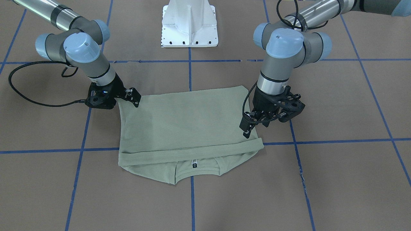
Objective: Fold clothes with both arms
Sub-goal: 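Lower the right gripper to the folded shirt's side edge and grasp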
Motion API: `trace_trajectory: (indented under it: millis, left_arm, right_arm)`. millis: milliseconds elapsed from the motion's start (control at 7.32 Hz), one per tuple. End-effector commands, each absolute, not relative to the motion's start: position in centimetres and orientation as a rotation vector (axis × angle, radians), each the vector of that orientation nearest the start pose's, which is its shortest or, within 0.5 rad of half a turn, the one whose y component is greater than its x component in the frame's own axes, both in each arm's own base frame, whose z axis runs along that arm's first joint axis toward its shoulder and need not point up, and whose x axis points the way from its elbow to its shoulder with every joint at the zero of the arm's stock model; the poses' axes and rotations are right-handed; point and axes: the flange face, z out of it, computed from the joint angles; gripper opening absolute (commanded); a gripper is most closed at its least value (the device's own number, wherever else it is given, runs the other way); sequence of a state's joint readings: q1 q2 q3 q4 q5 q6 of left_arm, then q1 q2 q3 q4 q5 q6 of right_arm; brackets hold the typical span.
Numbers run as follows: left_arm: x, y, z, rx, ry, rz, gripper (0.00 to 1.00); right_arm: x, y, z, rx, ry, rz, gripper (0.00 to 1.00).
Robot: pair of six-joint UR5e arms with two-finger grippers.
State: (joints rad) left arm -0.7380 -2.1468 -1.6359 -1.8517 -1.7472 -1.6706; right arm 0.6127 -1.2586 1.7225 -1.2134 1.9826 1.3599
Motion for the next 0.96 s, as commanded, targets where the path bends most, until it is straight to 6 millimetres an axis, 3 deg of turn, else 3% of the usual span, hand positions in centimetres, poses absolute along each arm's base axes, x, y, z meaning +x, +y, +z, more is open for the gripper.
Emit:
trace_trajectory:
  millis: [0, 683, 820]
  left_arm:
    - [42.6, -54.5, 26.3, 0.137, 0.949, -0.695, 0.99]
    - [42.5, -54.4, 26.1, 0.14, 0.953, -0.692, 0.99]
    - [42.5, -54.4, 26.1, 0.14, 0.953, -0.694, 0.99]
  right_arm:
    - [-45.3, -43.0, 38.1, -0.036, -0.896, 0.204, 0.98]
    - [-45.0, -42.4, 38.7, -0.051, -0.891, 0.207, 0.98]
    - [-45.5, -42.0, 38.8, -0.061, -0.888, 0.214, 0.93]
